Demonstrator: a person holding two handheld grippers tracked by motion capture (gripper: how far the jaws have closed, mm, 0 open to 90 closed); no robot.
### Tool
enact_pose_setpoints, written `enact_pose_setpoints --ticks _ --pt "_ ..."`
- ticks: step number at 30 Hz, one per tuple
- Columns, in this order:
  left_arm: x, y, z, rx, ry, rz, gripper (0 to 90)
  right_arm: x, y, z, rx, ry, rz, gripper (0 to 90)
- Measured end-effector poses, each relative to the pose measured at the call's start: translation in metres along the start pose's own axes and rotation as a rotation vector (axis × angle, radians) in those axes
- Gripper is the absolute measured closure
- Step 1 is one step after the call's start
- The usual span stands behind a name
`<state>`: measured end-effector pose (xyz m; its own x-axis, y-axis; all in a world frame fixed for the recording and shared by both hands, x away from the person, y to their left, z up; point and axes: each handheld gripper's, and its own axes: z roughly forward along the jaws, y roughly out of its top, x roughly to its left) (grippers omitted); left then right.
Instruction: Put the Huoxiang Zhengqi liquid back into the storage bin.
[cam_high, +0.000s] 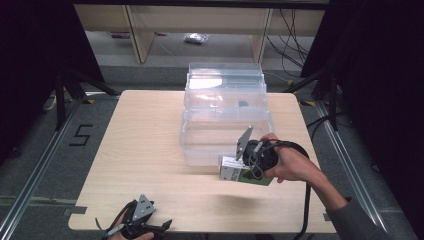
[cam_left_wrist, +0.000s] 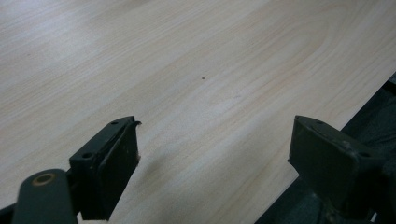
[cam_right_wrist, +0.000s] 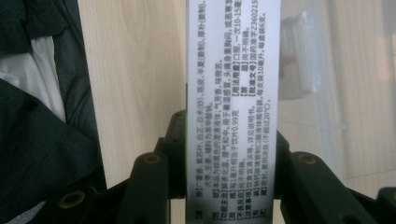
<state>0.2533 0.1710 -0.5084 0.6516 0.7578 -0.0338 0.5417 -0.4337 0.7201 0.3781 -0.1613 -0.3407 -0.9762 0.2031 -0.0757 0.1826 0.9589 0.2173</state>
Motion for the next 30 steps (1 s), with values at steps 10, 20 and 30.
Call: enact_pose_setpoints --ticks 10,20,30 --pt "0.0 0.0 0.0 0.003 0.004 -0.003 15.2 -0.015 0.003 -0.019 -0.012 -0.012 0.018 64.7" --pt "0.001 0.0 0.001 0.006 0.003 0.003 15.2 -0.038 0.005 -0.031 -0.023 -0.012 0.022 64.8" --pt "0.001 0.0 0.001 0.007 0.007 0.006 15.3 -0.064 0.006 -0.042 -0.005 -0.042 0.001 64.8"
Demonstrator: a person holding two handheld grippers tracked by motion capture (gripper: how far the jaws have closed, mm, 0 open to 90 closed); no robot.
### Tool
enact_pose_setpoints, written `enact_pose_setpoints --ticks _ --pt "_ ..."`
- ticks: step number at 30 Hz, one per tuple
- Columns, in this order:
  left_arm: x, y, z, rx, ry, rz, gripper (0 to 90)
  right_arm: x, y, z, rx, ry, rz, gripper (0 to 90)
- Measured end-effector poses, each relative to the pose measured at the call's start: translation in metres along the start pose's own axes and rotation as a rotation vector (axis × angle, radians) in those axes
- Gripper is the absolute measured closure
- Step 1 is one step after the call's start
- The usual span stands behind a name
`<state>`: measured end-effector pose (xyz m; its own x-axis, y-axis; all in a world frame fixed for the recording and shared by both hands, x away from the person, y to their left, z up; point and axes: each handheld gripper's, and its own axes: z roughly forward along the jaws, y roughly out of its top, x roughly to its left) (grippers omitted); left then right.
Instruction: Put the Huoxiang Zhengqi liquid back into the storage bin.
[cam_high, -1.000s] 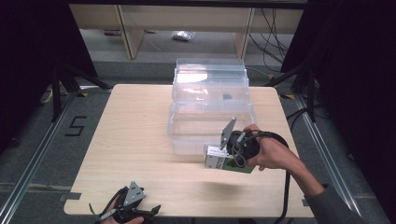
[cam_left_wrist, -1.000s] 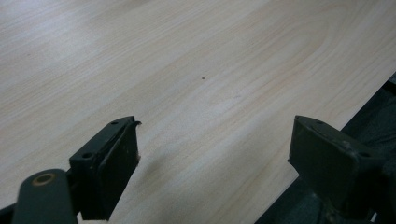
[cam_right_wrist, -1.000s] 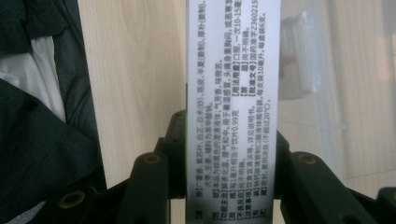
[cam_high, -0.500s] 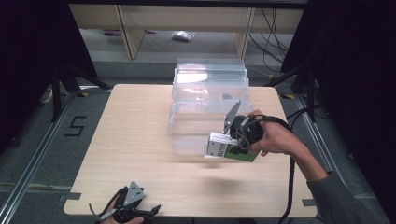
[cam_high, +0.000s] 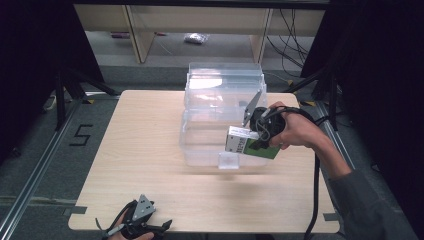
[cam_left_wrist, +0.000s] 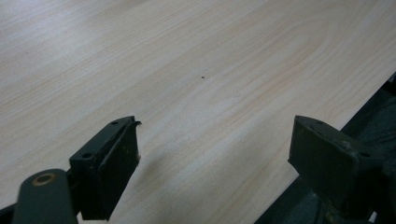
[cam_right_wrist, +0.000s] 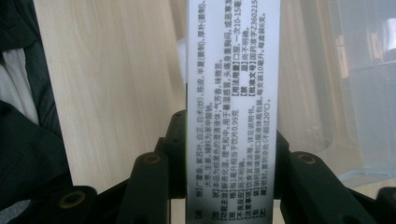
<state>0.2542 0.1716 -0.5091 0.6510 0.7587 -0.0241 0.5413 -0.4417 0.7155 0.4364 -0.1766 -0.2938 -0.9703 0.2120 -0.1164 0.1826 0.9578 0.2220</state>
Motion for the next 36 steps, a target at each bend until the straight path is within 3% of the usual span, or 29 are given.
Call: enact_pose_setpoints --ticks 2,4,7,8,10,11,13,14,17,18,19,26,27,28,29,33,36 --pt "0.0 0.0 0.001 -0.001 0.005 -0.007 15.2 -0.006 0.0 0.0 -0.006 -0.002 -0.011 64.7" --pt "-0.001 0.0 0.001 -0.007 -0.007 -0.021 15.2 -0.011 0.0 0.001 0.008 -0.003 0.013 64.7" --pt "-0.001 0.0 0.001 -0.015 -0.008 -0.025 15.3 -0.021 0.0 0.003 0.005 -0.002 -0.022 64.7" --pt "-0.001 0.0 0.001 -0.015 -0.01 -0.024 15.2 -0.022 0.0 0.004 0.008 -0.004 0.005 64.7" --pt "-0.001 0.0 0.001 -0.015 -0.01 -0.024 15.2 -0.025 0.0 0.005 0.01 -0.011 0.001 64.7" --pt "0.0 0.0 0.001 0.004 0.003 -0.002 15.2 -0.033 0.0 0.008 0.012 -0.001 -0.007 64.7" --pt "0.0 0.0 0.001 0.0 0.006 -0.006 15.2 -0.034 0.0 0.009 0.016 -0.002 0.017 64.7" --pt "0.0 0.0 0.0 -0.003 -0.003 -0.006 15.2 -0.042 0.0 0.014 0.007 0.003 0.0 64.7" --pt "0.001 0.0 0.0 0.003 -0.008 -0.003 15.2 -0.048 0.001 0.02 0.037 -0.004 0.024 64.7" --pt "-0.001 0.0 0.001 -0.012 -0.017 -0.02 15.2 -0.049 0.001 0.022 0.04 -0.005 0.044 64.7" --pt "-0.001 0.0 0.001 -0.005 -0.012 -0.02 15.2 -0.053 0.002 0.024 0.032 -0.005 0.025 64.7" --pt "0.004 0.001 -0.001 0.01 -0.005 -0.004 15.3 -0.072 0.0 0.046 0.031 0.014 0.031 64.7" --pt "0.004 0.001 -0.001 0.01 -0.005 -0.004 15.3 -0.072 0.0 0.046 0.031 0.014 0.031 64.7" --pt "0.003 0.0 -0.001 0.005 -0.009 -0.011 15.3 -0.073 -0.001 0.052 0.045 0.019 0.064 64.7" --pt "0.003 0.0 -0.001 0.005 -0.011 -0.011 15.3 -0.076 -0.001 0.055 0.051 0.018 0.049 64.7" --pt "0.002 0.0 0.0 0.0 -0.004 -0.013 15.3 -0.078 -0.005 0.064 0.081 0.023 0.077 64.7" --pt "0.003 0.0 0.0 0.0 -0.006 -0.015 15.3 -0.083 -0.005 0.068 0.079 0.03 0.049 64.7"
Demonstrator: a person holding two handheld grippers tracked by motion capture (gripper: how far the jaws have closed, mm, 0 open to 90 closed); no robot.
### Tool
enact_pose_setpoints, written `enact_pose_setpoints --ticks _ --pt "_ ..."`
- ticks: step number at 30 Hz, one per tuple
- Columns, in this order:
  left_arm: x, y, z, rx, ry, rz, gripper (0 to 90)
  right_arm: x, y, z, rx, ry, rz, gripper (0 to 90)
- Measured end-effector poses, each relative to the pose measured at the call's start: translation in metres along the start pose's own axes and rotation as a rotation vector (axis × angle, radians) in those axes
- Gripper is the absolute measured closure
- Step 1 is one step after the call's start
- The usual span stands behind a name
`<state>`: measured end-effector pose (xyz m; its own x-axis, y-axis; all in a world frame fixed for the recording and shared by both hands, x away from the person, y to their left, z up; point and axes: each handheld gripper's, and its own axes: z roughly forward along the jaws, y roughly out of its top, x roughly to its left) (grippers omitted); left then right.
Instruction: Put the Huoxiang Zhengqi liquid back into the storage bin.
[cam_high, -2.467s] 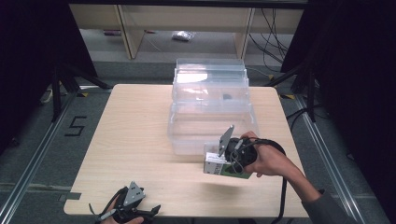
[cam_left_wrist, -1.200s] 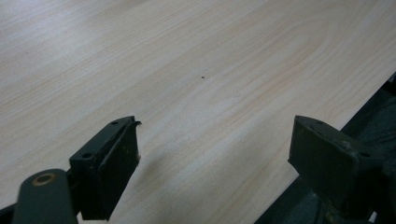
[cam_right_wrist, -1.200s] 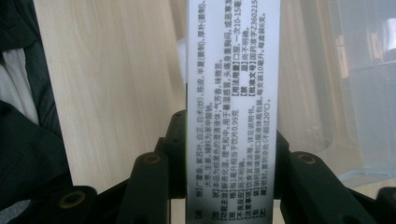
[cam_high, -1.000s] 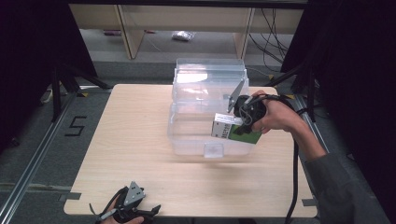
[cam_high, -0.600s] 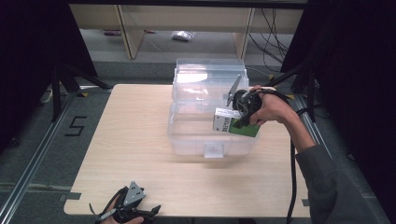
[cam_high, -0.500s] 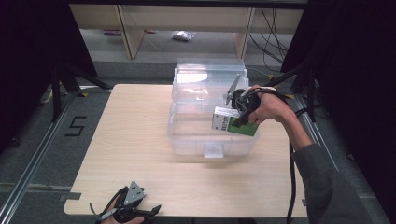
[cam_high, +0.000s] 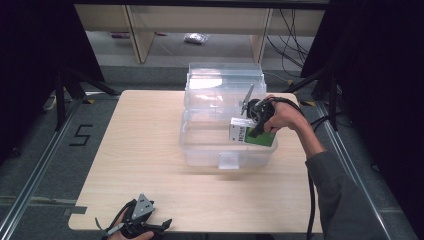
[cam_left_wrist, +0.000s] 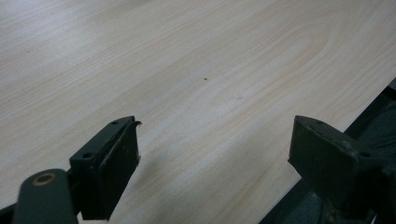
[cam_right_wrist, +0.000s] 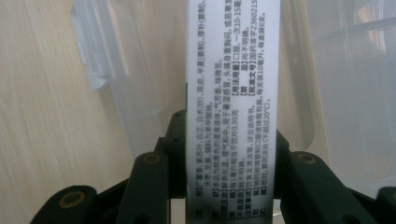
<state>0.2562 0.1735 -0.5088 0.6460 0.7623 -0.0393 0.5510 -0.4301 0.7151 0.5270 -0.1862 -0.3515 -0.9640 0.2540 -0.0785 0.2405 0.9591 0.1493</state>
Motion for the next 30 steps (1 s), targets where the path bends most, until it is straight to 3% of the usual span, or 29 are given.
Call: enact_pose_setpoints --ticks 21,22,23,26,30 --pt "-0.001 -0.001 0.0 -0.007 -0.009 -0.001 15.3 0.0 -0.006 0.032 0.003 0.041 -0.004 64.4" --pt "0.0 0.0 0.0 -0.002 0.003 0.003 15.3 -0.002 -0.006 0.035 0.004 0.037 -0.028 64.4" --pt "0.0 0.0 0.0 -0.002 0.002 0.002 15.3 0.0 -0.006 0.035 0.008 0.041 -0.003 64.4" --pt "-0.001 0.0 0.0 -0.007 0.002 -0.003 15.3 0.0 -0.006 0.037 0.011 0.039 -0.007 64.4" --pt "-0.002 0.0 0.001 -0.008 0.0 -0.007 15.3 0.0 -0.008 0.043 0.003 0.055 -0.041 64.3"
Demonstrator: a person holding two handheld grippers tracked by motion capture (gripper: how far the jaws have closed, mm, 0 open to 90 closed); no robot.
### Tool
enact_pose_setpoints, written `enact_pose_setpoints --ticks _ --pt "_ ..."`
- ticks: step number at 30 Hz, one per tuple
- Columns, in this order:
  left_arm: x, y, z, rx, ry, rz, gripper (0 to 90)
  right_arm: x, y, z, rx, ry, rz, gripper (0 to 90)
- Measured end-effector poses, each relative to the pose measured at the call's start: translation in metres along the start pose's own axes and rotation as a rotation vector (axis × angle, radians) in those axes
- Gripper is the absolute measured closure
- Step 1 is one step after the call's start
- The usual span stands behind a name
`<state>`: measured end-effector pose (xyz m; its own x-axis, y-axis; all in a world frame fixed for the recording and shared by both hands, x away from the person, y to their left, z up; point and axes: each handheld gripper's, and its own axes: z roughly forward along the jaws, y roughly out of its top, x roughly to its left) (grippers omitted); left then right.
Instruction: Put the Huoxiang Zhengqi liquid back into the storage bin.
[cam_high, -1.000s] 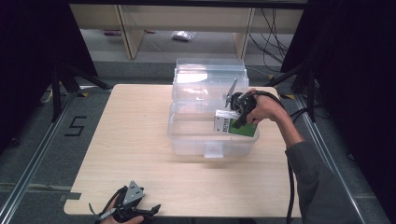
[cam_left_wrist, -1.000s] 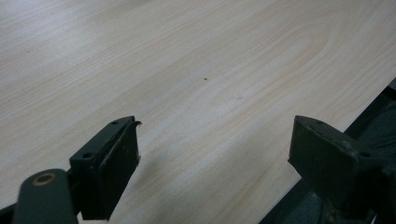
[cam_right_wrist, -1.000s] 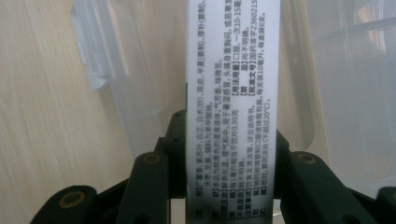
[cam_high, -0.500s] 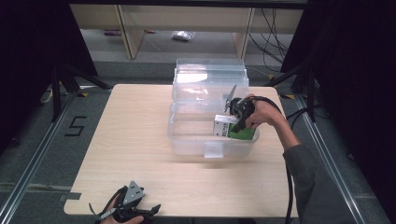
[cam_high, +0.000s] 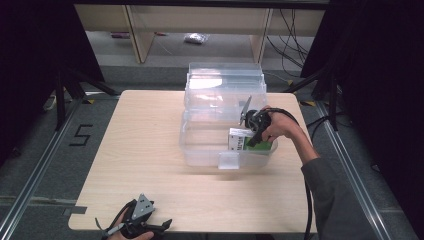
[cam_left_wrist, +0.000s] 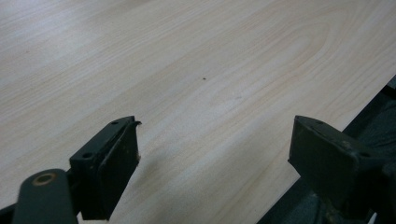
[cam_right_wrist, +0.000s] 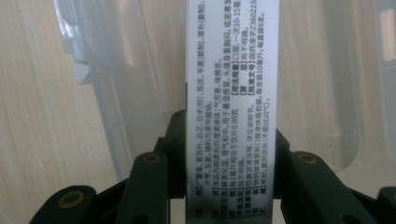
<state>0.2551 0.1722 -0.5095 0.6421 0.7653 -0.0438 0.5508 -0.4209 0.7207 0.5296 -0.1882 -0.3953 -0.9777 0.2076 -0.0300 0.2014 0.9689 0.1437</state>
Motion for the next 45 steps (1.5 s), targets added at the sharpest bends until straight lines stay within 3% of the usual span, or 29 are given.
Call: enact_pose_setpoints --ticks 5,6,11,12,20,22,23,26,27,29,31,32,33,35,38,41,45 --pt "0.001 0.0 0.0 0.002 0.002 0.003 15.3 0.001 -0.005 0.003 0.006 0.001 0.021 64.3" --pt "0.002 0.001 -0.001 0.019 0.006 0.023 15.3 0.0 -0.006 0.004 0.012 0.0 0.018 64.2" --pt "0.001 0.001 -0.001 0.007 0.003 0.002 15.3 0.0 -0.006 0.006 0.018 0.005 0.009 64.1" --pt "0.002 0.001 -0.002 0.021 0.008 0.025 15.3 -0.001 -0.005 0.007 0.022 0.011 -0.011 63.9" --pt "0.001 0.001 0.0 -0.005 0.003 0.004 15.3 0.002 -0.005 0.011 0.04 0.012 0.006 63.4" --pt "0.0 0.0 0.0 -0.003 0.0 0.007 15.3 0.0 -0.003 0.014 0.027 0.013 -0.06 62.8" --pt "0.0 0.0 0.0 -0.003 -0.001 0.006 15.2 -0.001 -0.003 0.014 0.03 0.018 -0.07 62.6" --pt "0.001 0.0 0.0 0.008 0.002 0.008 15.3 -0.003 -0.005 0.014 0.017 0.022 -0.046 62.1" --pt "0.0 0.0 0.001 -0.002 -0.001 -0.001 15.3 0.001 -0.005 0.009 0.039 0.026 0.002 62.1" --pt "0.0 0.0 0.001 -0.002 -0.003 -0.001 15.3 0.001 -0.006 0.006 0.027 0.029 0.009 61.8" --pt "0.001 0.001 0.0 0.013 0.003 0.012 15.3 0.001 -0.01 -0.006 -0.02 0.027 0.027 60.6" --pt "0.0 0.0 0.0 -0.003 -0.009 -0.003 15.3 0.001 -0.011 -0.009 -0.028 0.024 0.038 60.6" --pt "0.0 0.0 0.001 -0.003 -0.001 0.0 15.3 -0.001 -0.012 -0.011 -0.057 0.025 0.002 60.2" --pt "0.0 0.0 0.001 -0.004 -0.002 -0.002 15.3 0.001 -0.015 -0.018 -0.085 0.008 0.015 59.3" --pt "0.001 0.001 0.0 0.008 0.001 0.009 15.3 0.003 -0.022 -0.03 -0.134 -0.009 0.069 59.1" --pt "0.001 0.0 0.0 0.002 -0.004 0.004 15.3 0.002 -0.026 -0.036 -0.141 -0.025 0.08 58.3" --pt "0.002 0.001 -0.001 0.022 0.008 0.019 15.3 0.006 -0.039 -0.051 -0.177 -0.061 0.137 55.3"
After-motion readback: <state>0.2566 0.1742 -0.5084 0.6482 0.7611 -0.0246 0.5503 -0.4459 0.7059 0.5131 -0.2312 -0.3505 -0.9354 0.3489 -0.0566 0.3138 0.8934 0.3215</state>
